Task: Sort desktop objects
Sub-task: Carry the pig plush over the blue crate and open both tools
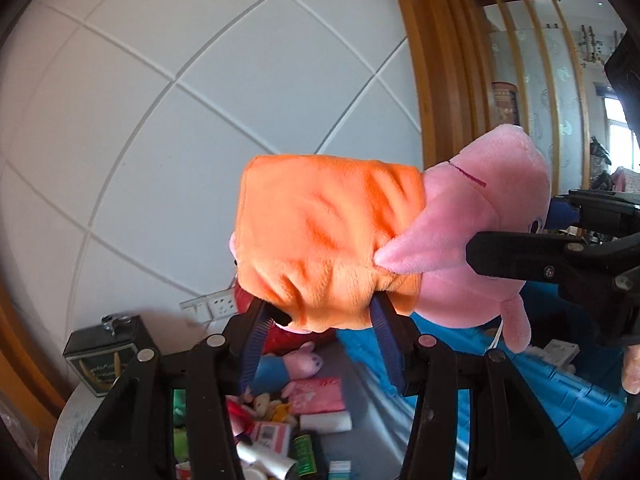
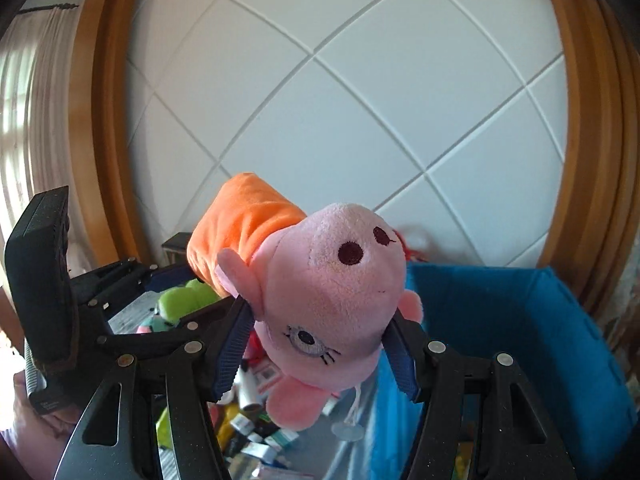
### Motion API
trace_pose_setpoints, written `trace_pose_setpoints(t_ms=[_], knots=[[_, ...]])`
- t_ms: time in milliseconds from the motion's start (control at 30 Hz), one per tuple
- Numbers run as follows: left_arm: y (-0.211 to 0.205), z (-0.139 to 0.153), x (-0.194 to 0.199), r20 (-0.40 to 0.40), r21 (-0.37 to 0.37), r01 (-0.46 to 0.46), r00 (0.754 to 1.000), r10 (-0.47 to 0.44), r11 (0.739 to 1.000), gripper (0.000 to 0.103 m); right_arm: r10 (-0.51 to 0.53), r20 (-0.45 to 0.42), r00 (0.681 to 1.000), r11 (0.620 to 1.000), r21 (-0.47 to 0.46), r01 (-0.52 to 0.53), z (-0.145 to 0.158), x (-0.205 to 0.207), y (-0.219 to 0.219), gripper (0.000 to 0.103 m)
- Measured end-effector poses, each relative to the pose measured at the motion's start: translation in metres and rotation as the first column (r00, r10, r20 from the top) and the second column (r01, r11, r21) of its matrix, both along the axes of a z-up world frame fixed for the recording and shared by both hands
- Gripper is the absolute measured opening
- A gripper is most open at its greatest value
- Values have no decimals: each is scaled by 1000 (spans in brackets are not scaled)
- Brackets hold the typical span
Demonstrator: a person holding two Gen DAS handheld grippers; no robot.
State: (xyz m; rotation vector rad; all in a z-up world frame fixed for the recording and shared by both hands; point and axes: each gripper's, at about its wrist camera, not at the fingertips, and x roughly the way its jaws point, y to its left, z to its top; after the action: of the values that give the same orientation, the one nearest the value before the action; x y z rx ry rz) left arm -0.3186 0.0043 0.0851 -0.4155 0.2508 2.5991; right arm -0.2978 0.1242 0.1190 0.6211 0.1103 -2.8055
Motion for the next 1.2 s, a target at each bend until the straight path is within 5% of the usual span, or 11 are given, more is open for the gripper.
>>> trace_pose_setpoints(t_ms=[300, 433, 600, 967, 1067, 1200], knots=[[164, 31, -16, 9, -33, 134, 991, -134, 990, 49, -147, 7, 989, 989, 0, 147, 42, 2, 144, 55], [227, 30, -35, 35, -70, 145, 989, -143, 987, 49, -121, 50, 991, 992, -27, 123, 43, -27, 193, 40], [279, 12, -62, 76, -145, 116, 991, -106, 982, 49, -167, 99, 981, 984, -46, 172, 28, -73, 241, 40], [284, -15, -90, 141, -181, 67, 989, -42, 981, 52, -262, 165, 951, 963, -16, 269, -6, -108, 294, 41], [279, -15, -87, 143, -164, 57, 989, -34, 985, 68, -280, 181, 943, 958, -5, 286, -9, -108, 290, 47], [266, -13, -81, 127, -154, 42, 992, -22, 987, 71, -287, 178, 941, 957, 20, 289, -3, -103, 280, 67]])
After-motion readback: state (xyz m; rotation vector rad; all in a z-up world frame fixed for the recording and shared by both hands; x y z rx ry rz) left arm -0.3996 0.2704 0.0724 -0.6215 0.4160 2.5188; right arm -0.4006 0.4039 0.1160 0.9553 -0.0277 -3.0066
